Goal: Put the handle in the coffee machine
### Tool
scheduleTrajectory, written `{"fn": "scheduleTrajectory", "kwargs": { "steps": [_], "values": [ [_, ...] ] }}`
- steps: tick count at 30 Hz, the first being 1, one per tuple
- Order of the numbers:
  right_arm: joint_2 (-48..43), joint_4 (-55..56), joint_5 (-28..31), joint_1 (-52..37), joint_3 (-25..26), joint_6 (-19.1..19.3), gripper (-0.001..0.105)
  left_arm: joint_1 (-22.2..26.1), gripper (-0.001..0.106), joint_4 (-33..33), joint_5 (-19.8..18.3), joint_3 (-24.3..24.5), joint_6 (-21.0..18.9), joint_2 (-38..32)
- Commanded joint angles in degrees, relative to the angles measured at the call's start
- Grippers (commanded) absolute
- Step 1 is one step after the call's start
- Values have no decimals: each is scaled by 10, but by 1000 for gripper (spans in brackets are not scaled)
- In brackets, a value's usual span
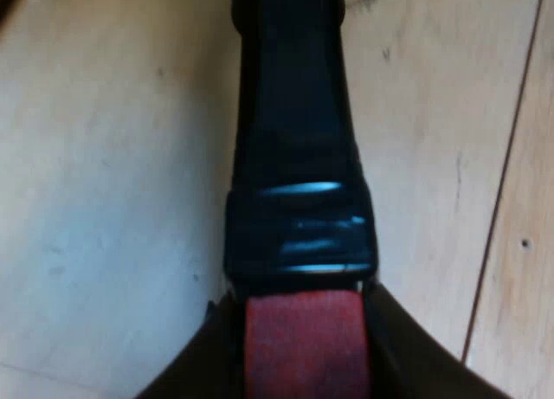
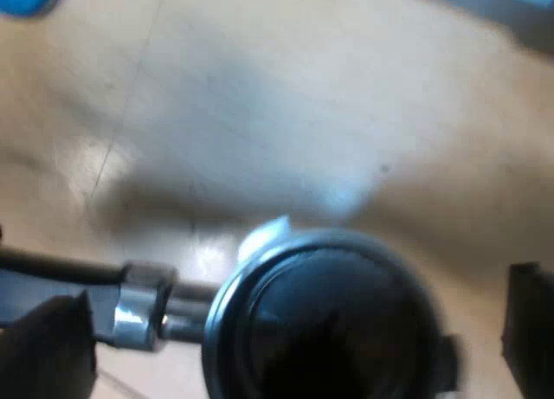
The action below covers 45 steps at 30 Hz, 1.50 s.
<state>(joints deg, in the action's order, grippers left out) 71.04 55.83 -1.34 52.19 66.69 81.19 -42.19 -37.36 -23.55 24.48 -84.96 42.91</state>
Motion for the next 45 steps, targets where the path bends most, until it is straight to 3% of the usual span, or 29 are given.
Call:
{"fn": "scheduleTrajectory", "kwargs": {
  "steps": [1,13,24,45],
  "values": [
    [-20,-3,26,-1,16,13,105,-3,0,14,-12,5,4,-3],
    [-116,19,46,-1,41,9,105,-3,0,16,-12,5,4,-3],
    [-258,123,110,1,38,-20,105,-3,0,16,-12,5,4,-3],
    [-287,134,155,1,38,-17,105,-3,0,16,-12,5,4,-3]
  ]
}}
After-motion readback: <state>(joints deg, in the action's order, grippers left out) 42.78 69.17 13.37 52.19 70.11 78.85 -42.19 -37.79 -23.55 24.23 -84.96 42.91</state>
